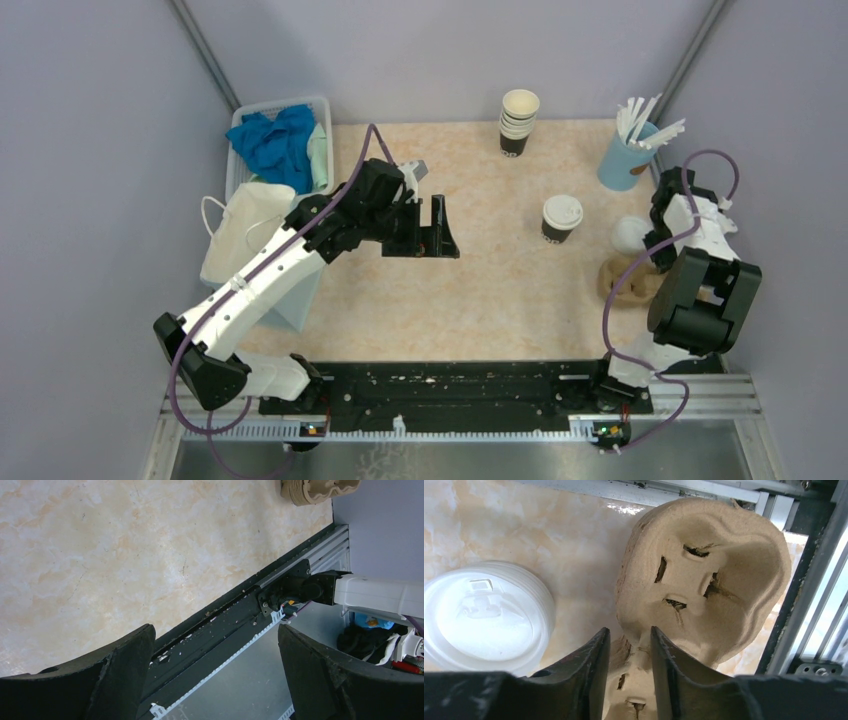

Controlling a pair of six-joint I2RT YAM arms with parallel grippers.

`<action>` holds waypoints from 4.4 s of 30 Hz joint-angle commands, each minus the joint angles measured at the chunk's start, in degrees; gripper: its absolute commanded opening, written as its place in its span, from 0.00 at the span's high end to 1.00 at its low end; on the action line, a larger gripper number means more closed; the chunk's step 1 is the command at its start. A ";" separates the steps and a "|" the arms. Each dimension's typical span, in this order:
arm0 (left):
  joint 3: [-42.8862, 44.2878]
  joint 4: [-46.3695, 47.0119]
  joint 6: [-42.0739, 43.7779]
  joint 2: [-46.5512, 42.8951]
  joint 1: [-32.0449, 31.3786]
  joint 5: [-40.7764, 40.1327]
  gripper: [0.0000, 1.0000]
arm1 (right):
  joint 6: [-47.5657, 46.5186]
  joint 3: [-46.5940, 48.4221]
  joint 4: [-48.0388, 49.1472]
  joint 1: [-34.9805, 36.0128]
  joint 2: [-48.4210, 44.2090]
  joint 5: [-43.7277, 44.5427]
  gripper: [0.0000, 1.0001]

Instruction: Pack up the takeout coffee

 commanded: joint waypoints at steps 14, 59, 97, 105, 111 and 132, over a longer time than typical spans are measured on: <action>-0.27 1.88 0.07 -1.36 0.18 1.14 0.02 | -0.46 -0.76 1.10 -0.01 -3.13 0.71 0.80; -0.22 1.76 0.26 -1.36 0.27 0.94 0.02 | -0.52 -0.90 1.58 -0.09 -3.02 0.08 0.88; -0.22 2.55 -0.46 -0.85 0.27 1.06 0.02 | -2.08 1.00 -2.16 -0.04 -3.85 2.05 1.00; -0.89 3.51 -0.90 -0.81 0.27 1.35 0.02 | -4.30 1.47 -4.56 0.09 -6.27 2.50 1.00; -1.60 4.26 -1.37 -1.04 0.26 1.51 0.02 | -7.36 1.41 -2.99 1.28 -8.03 3.25 1.00; 7.03 2.24 15.04 6.71 0.27 -1.46 0.02 | -27.85 0.88 1.90 5.62 -5.22 5.90 0.88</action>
